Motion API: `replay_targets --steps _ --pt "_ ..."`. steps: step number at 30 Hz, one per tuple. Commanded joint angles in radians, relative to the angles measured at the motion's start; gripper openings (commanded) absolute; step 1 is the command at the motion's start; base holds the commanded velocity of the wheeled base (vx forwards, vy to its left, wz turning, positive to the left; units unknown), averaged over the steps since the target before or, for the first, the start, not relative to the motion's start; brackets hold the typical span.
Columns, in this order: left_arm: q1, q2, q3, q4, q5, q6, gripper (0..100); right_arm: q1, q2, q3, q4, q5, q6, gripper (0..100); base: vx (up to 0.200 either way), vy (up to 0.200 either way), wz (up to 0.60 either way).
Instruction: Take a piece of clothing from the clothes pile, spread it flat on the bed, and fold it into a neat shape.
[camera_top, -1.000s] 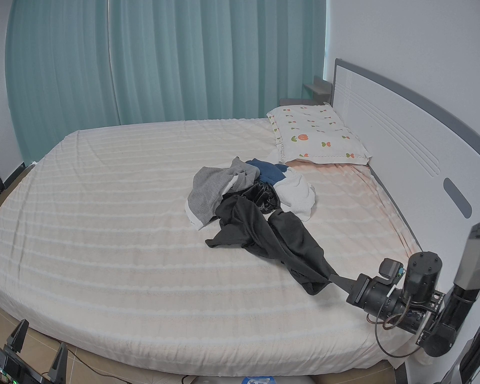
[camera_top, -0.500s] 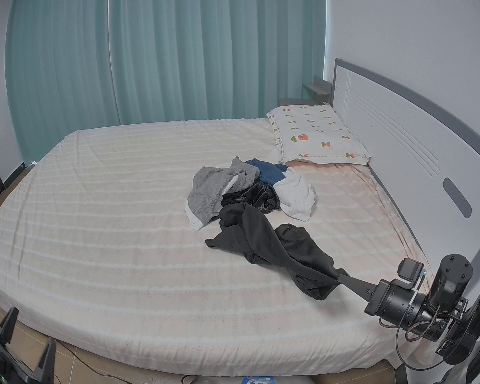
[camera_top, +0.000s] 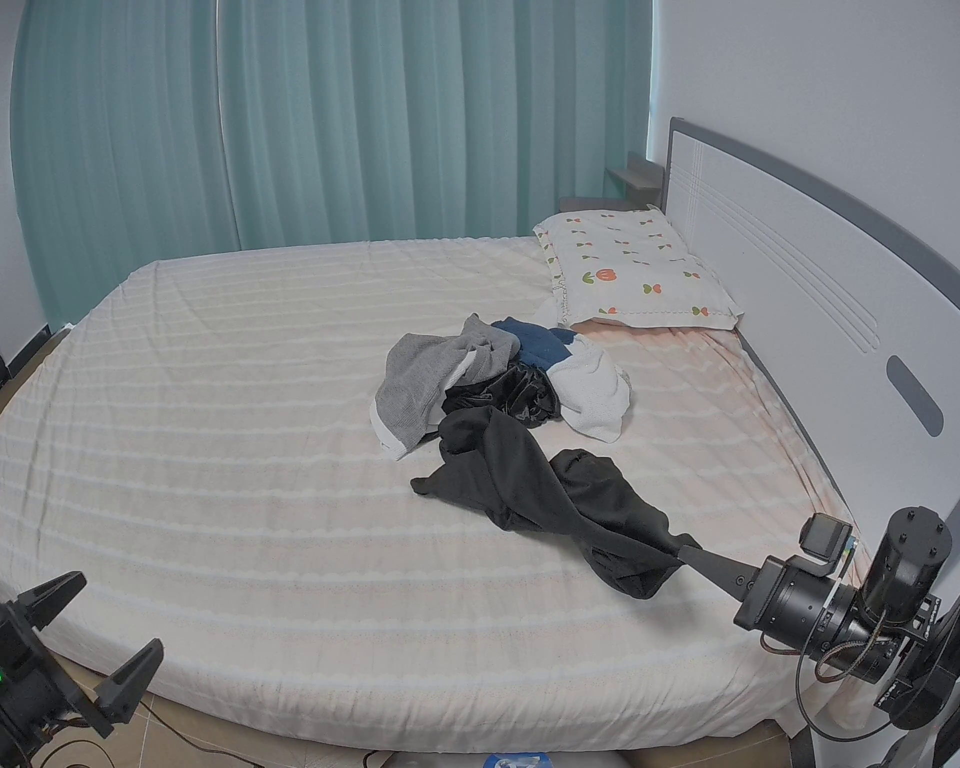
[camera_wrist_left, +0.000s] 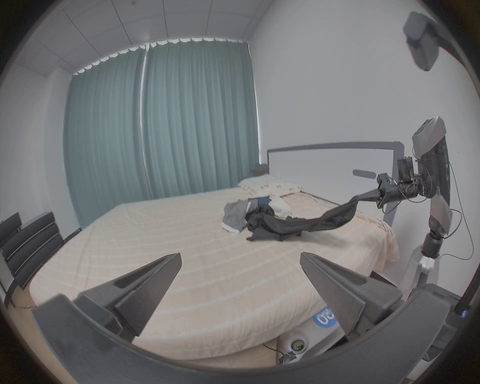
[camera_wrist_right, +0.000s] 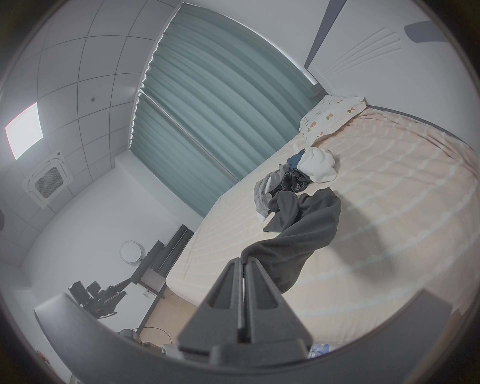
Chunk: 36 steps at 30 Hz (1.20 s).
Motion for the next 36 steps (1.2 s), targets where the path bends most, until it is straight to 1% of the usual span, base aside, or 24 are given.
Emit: replay_targets --steps 1,2,5,7,8,9,10,12,14,15,17,19,21,23,24,25,26,29,33,34,36 --pt "-0.202 0.697 0.004 -0.29 0.046 0.031 100 0.003 -0.003 -0.009 -0.009 0.0 -0.004 0 0.0 0.0 0.0" --pt "-0.228 0.748 0.002 -0.333 0.063 0.016 100 0.005 -0.004 -0.011 -0.009 0.0 -0.004 0 0.0 0.0 0.0" --pt "-0.334 0.91 0.004 -0.499 0.129 -0.08 100 0.017 -0.018 -0.012 -0.009 -0.002 -0.005 0 0.0 0.0 0.0" --pt "-0.398 1.032 -0.005 -0.605 0.204 -0.147 100 0.043 -0.043 -0.012 -0.009 0.003 -0.001 0 0.0 0.0 0.0" --pt "-0.413 1.065 -0.01 -0.632 0.226 -0.164 100 0.049 -0.05 -0.014 -0.009 0.003 -0.001 0 0.0 0.0 0.0" --pt "-0.446 1.137 -0.021 -0.687 0.27 -0.195 100 0.061 -0.063 -0.014 -0.009 0.003 -0.005 0 0.0 0.0 0.0" --pt "-0.464 1.19 -0.027 -0.73 0.295 -0.215 100 0.071 -0.067 -0.018 -0.009 0.004 -0.008 0 0.0 0.0 0.0" --pt "-0.476 1.274 -0.039 -0.798 0.323 -0.242 100 0.077 -0.069 -0.04 -0.009 0.001 -0.033 0 0.0 0.0 0.0" --pt "-0.478 1.34 -0.064 -0.845 0.329 -0.254 100 0.075 -0.069 -0.068 -0.009 -0.004 -0.051 0 0.0 0.0 0.0" --pt "-0.478 1.348 -0.07 -0.85 0.329 -0.254 100 0.075 -0.07 -0.072 -0.009 -0.005 -0.053 0 0.0 0.0 0.0" --pt "-0.479 1.434 -0.13 -0.868 0.333 -0.262 100 0.075 -0.096 -0.112 -0.009 -0.011 -0.058 0 0.0 0.0 0.0" --pt "-0.486 1.455 -0.147 -0.87 0.333 -0.271 100 0.075 -0.113 -0.121 -0.007 -0.01 -0.061 0 0.0 0.0 0.0" --pt "-0.521 1.496 -0.196 -0.87 0.335 -0.316 100 0.081 -0.15 -0.129 -0.007 0.0 -0.077 0 0.0 0.0 0.0" --pt "-0.548 1.516 -0.228 -0.87 0.35 -0.336 100 0.081 -0.162 -0.135 -0.007 0.0 -0.093 0 0.0 0.0 0.0" --pt "-0.552 1.519 -0.229 -0.87 0.353 -0.337 100 0.081 -0.164 -0.135 -0.007 0.0 -0.093 0 0.0 0.0 0.0" --pt "-0.581 1.552 -0.269 -0.87 0.395 -0.337 100 0.081 -0.187 -0.137 -0.007 0.001 -0.099 0 0.0 0.0 0.0" --pt "-0.595 1.567 -0.289 -0.87 0.413 -0.337 100 0.081 -0.199 -0.135 -0.007 0.006 -0.099 0 0.0 0.0 0.0" --pt "-0.624 1.601 -0.341 -0.868 0.441 -0.339 100 0.094 -0.195 -0.12 0.002 0.018 -0.099 0 0.0 0.0 0.0" --pt "-0.637 1.638 -0.38 -0.867 0.442 -0.334 100 0.107 -0.181 -0.106 0.013 0.018 -0.099 0 0.0 0.0 0.0" --pt "-0.644 1.679 -0.41 -0.872 0.451 -0.333 100 0.109 -0.173 -0.104 0.013 0.021 -0.097 0 0.0 0.0 0.0" --pt "-0.644 1.679 -0.41 -0.872 0.451 -0.333 100 0.109 -0.173 -0.104 0.013 0.021 -0.097 0 0.0 0.0 0.0"
